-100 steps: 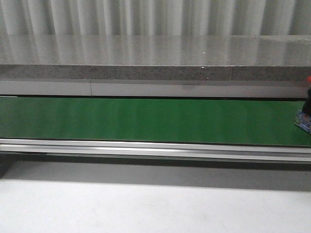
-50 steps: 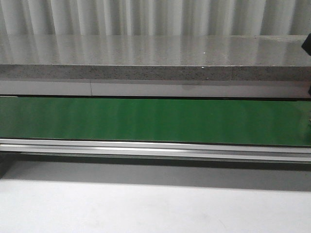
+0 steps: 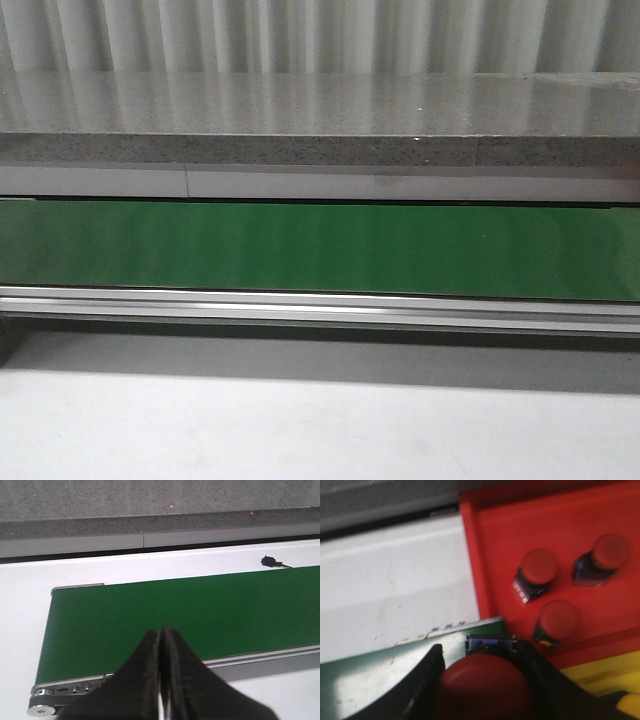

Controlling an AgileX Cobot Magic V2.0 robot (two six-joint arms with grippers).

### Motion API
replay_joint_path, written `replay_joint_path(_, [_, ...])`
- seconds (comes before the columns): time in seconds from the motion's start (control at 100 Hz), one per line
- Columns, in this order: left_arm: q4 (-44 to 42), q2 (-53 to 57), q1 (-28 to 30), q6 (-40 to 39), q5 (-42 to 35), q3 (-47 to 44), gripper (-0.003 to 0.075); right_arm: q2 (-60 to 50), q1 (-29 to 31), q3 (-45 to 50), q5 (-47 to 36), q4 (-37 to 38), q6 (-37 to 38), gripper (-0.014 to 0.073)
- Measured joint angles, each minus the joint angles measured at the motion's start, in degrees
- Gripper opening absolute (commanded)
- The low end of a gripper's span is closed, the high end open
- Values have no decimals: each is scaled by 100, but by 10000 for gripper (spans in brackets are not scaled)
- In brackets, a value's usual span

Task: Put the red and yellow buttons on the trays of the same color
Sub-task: 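Lower the red button into the red tray and open the right gripper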

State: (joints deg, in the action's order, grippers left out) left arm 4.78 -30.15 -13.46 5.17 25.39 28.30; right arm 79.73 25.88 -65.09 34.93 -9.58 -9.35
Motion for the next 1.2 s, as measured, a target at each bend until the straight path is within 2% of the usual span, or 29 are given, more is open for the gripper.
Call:
replay_joint_path(0.18, [0,0,0,0,0,0,-20,295,701,-114,-347,0,239,105])
replay_joint_path(0.39, [0,0,0,0,0,0,-20,950,1172,-114,-877,12,431,105])
replay_joint_path(1.05, [0,0,0,0,0,0,-20,2528,1233,-114,-2095,-234,526,107])
replay_joint_path(1.14, [0,0,0,0,0,0,-20,2633,1233,-114,-2168,-298,526,153])
replay_joint_path(1.2, [0,0,0,0,0,0,-20,2708,1233,-114,-2191,-351,526,231])
